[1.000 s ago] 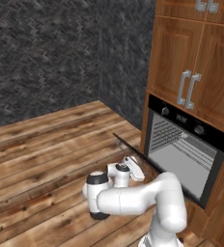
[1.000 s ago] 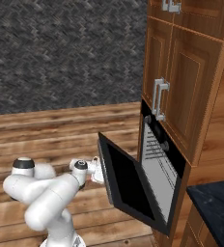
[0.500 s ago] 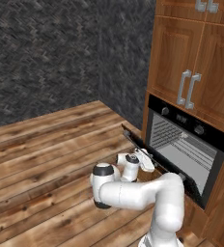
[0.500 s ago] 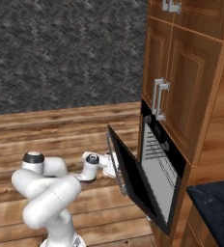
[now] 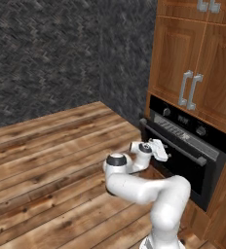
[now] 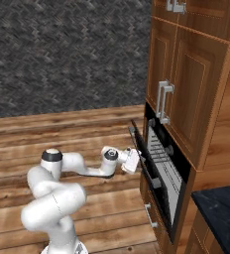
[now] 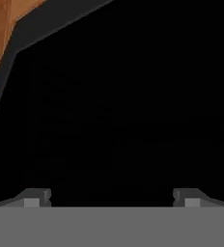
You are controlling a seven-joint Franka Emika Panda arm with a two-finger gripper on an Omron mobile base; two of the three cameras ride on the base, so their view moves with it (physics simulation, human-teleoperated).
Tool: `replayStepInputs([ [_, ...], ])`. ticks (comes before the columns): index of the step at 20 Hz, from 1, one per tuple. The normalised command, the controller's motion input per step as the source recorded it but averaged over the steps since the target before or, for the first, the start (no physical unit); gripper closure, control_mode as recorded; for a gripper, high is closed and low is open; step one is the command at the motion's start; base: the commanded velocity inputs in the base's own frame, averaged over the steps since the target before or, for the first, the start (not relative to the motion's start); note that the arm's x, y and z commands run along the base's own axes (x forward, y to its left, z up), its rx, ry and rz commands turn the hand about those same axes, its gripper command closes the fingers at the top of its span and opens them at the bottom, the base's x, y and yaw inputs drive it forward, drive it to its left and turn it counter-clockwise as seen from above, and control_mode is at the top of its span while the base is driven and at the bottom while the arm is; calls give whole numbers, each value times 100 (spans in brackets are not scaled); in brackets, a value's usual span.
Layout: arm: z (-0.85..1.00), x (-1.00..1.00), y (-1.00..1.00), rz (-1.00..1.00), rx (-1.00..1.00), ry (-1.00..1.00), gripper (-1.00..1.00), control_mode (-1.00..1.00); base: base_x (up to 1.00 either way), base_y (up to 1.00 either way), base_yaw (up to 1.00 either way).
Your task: Place the fish on the rack of the oven, and slide the rack back inside. Close the oven door.
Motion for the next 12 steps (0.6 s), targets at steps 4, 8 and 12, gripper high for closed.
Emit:
replayStepInputs([
  [4, 6, 26, -100, -18, -14, 0, -100, -100, 0, 0, 0],
  [8, 1, 34, -100, -17, -12, 0, -100, -100, 0, 0, 0],
  [12, 0, 36, -100, -17, -9, 0, -100, -100, 0, 0, 0],
])
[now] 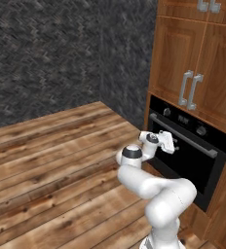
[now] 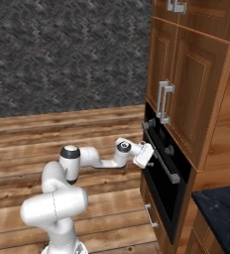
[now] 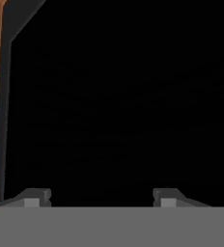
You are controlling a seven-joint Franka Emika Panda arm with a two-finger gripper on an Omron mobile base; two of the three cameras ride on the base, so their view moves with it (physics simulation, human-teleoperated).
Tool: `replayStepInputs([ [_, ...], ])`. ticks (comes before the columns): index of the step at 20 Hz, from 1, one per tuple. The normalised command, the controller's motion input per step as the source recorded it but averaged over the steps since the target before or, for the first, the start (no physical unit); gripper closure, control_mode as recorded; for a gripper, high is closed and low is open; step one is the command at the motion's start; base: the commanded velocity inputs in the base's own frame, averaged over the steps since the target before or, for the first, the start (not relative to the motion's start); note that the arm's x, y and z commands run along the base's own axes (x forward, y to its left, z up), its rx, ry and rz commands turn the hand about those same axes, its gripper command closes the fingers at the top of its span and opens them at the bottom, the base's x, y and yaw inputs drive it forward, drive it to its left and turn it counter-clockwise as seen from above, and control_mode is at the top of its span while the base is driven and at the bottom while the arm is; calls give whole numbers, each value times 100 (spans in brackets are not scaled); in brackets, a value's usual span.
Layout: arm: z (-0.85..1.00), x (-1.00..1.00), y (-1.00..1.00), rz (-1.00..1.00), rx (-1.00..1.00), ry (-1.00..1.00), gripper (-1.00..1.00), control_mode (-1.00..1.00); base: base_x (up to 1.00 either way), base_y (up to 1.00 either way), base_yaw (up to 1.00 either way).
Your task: Place the fish on the rack of the oven, and slide the rack back inside. Close the oven door.
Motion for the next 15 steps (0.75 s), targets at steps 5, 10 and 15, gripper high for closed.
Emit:
replayStepInputs([
  [5, -15, 13, -83, -9, -1, 0, -100, -100, 0, 0, 0],
  [10, -8, 0, -49, -5, 0, 0, -100, -100, 0, 0, 0],
  [15, -2, 0, -36, -2, 0, 0, -100, -100, 0, 0, 0],
])
